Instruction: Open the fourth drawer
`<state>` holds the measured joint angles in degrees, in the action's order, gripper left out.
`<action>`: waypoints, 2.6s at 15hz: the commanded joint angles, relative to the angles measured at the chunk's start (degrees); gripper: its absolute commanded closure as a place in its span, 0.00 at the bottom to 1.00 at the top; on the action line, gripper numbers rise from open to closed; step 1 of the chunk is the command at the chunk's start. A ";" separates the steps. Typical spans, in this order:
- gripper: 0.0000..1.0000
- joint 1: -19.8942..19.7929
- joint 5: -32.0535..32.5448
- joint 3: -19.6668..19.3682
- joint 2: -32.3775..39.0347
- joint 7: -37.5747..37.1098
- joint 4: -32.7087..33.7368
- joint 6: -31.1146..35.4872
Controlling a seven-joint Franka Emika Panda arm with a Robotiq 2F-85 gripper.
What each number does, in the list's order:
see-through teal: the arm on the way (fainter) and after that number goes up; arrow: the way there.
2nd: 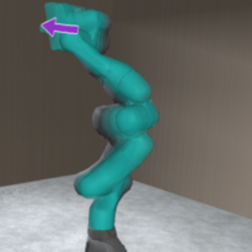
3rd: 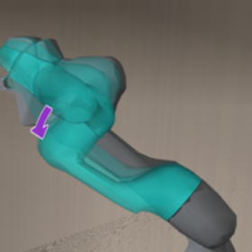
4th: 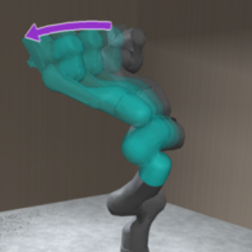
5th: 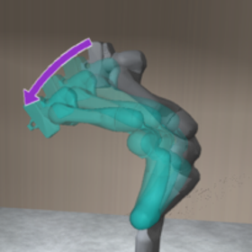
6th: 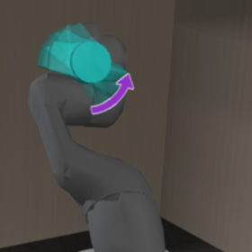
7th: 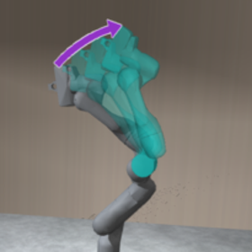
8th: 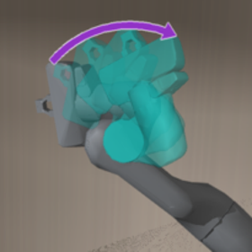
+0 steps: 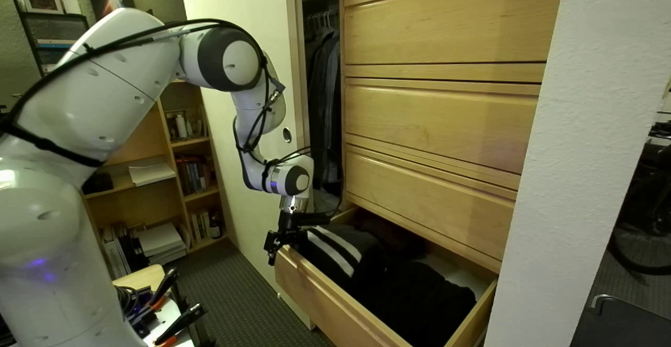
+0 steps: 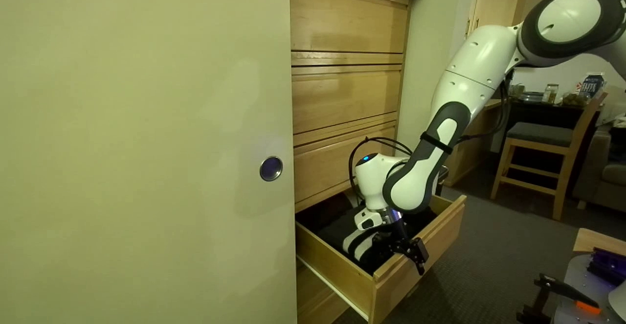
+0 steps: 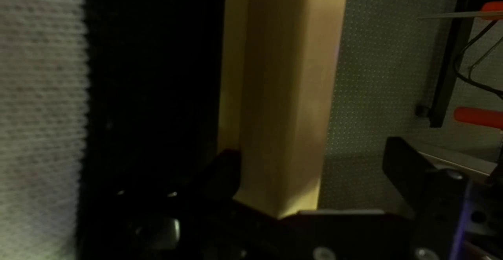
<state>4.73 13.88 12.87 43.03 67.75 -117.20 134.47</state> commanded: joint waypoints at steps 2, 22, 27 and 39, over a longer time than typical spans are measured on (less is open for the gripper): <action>0.00 -1.24 -1.39 1.82 -1.95 1.32 -4.54 -0.04; 0.00 -2.84 -2.34 2.44 -0.96 5.28 -3.57 -0.06; 0.00 -2.88 -2.75 2.44 -0.95 5.26 -3.54 -0.06; 0.00 -2.08 -0.87 -0.01 -4.18 3.59 -4.31 1.38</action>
<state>1.95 11.80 14.79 41.76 72.61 -120.40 134.51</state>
